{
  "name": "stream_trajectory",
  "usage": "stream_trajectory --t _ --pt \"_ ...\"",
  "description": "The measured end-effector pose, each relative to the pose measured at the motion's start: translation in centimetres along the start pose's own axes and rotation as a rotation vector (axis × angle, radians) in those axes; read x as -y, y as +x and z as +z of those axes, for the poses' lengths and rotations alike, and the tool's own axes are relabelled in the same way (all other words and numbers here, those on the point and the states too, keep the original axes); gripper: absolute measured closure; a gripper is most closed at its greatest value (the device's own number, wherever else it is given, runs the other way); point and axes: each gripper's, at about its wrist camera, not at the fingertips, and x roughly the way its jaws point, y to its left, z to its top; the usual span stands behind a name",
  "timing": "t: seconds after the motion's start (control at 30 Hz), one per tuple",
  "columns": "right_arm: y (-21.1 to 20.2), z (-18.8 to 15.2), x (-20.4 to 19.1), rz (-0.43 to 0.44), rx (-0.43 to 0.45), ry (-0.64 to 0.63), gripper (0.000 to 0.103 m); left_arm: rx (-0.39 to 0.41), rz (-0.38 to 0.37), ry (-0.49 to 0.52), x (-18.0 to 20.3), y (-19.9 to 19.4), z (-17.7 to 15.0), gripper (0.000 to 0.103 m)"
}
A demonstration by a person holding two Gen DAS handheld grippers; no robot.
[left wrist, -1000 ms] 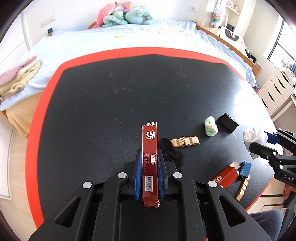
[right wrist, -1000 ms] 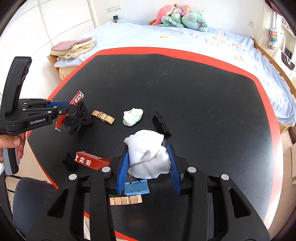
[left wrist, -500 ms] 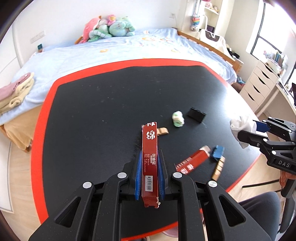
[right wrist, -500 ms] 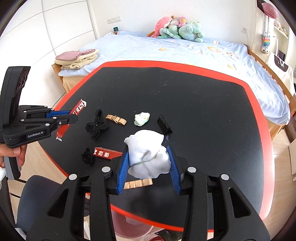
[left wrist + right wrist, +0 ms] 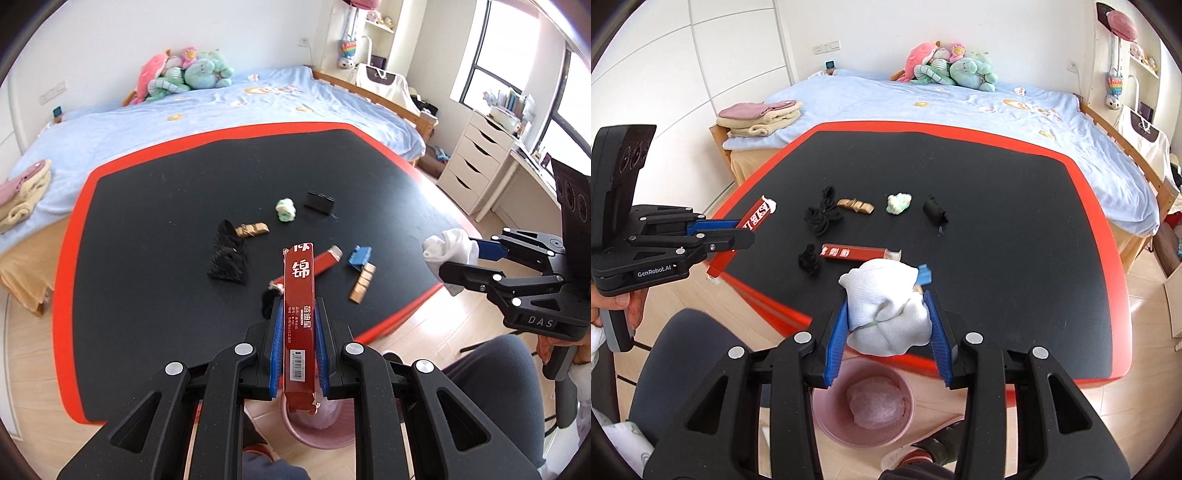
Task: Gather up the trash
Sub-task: 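Carry both items over the pink wastebasket and open the right tool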
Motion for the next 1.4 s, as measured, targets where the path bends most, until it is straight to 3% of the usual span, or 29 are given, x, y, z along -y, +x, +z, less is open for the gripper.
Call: stream_trajectory --t 0.67,1.03,1.1,1.13,1.17,1.2,1.27,1.3,1.37,1.4 --pt "-1.7 -7.8 -4.0 0.021 -0.093 -0.031 0.062 -0.063 -0.083 0.053 4.2 -1.0 -6.2 0.087" --pt "-1.6 -8.4 -3.9 0.046 -0.105 -0.023 0.062 -0.095 -0.103 0.063 4.9 -0.7 -7.3 0.087" --pt "-1.5 -8.5 -3.8 0.056 -0.108 -0.017 0.057 -0.101 -0.110 0.064 5.0 -0.5 -7.3 0.087" --pt "-1.4 -8.5 -3.7 0.057 -0.110 -0.013 0.053 -0.101 -0.110 0.065 5.0 -0.5 -7.2 0.085" --pt "-1.4 -8.5 -3.5 0.059 -0.112 -0.009 0.041 -0.100 -0.115 0.065 5.0 -0.3 -7.1 0.078" --pt "-1.4 -8.5 -3.3 0.058 -0.108 -0.002 0.029 -0.098 -0.116 0.063 5.0 -0.3 -7.1 0.064" --pt "-1.4 -8.5 -3.0 0.050 -0.106 0.006 0.018 -0.078 -0.116 0.055 4.8 -0.4 -7.2 0.041" --pt "-1.4 -8.5 -2.9 0.049 -0.107 0.011 0.014 -0.069 -0.114 0.051 4.8 -0.4 -7.2 0.028" --pt "-1.4 -8.4 -2.6 0.044 -0.108 0.019 0.012 -0.052 -0.108 0.039 4.6 -0.5 -7.2 0.015" --pt "-1.4 -8.4 -2.5 0.038 -0.109 0.021 0.011 -0.046 -0.104 0.036 4.5 -0.6 -7.2 0.015"
